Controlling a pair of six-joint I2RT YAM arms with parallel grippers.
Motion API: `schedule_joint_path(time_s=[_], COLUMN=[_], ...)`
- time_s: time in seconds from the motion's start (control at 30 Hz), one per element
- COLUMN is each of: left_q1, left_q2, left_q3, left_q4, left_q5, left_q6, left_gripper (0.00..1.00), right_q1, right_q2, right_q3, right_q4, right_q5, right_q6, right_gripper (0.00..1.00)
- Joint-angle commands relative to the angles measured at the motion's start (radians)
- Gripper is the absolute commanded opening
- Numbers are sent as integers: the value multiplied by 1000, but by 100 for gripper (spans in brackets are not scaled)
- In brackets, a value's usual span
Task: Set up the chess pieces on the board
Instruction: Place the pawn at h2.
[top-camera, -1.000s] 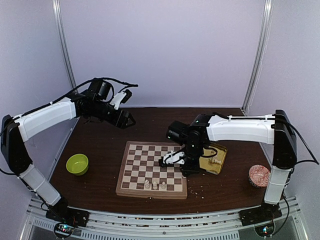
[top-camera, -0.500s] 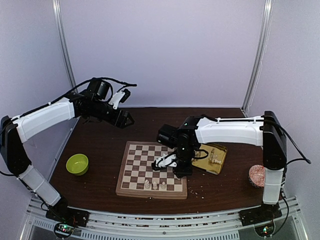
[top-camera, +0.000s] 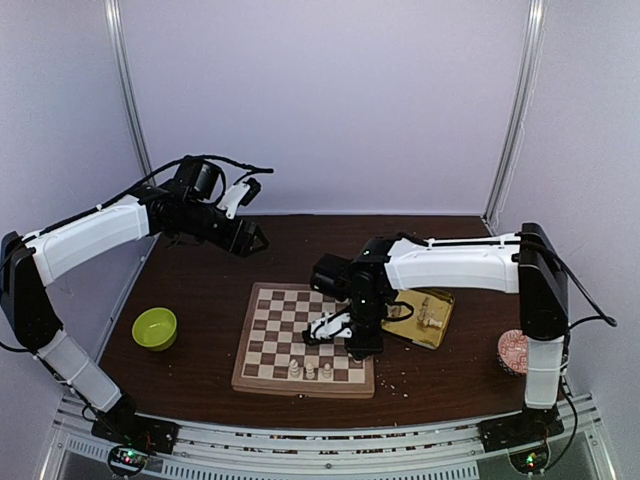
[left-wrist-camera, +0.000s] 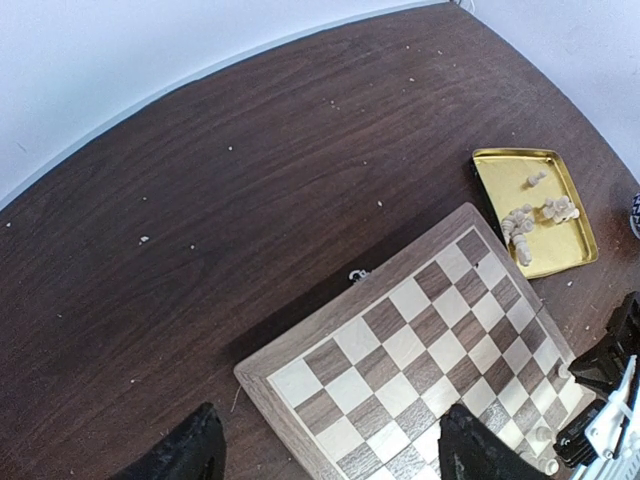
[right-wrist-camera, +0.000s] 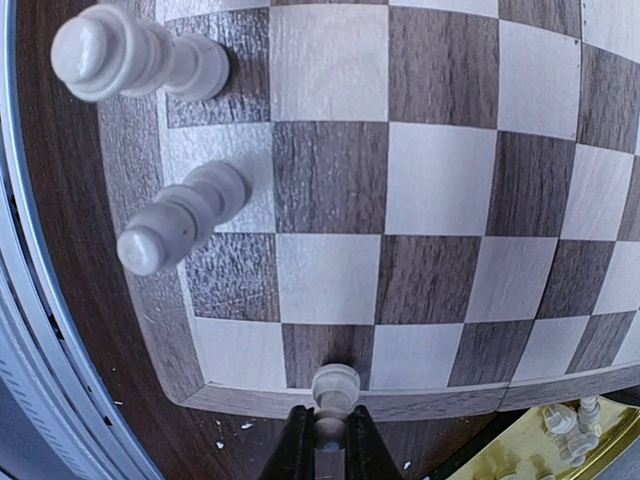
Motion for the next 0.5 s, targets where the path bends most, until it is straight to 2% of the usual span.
schedule_joint_path(time_s=[0.0,0.47], left_q1=[-2,-2], left_q2=[-13,-13], left_q3=[-2,1], left_q4=[26,21], left_q5=[-3,2], left_q6=[3,6], left_gripper=[75,75], right_q1=[6,9], right_q2=[22,52], right_q3=[28,60], right_q4=[-15,-35], right_q5=[-11,-24], right_q6=[4,2], right_gripper=[5,6])
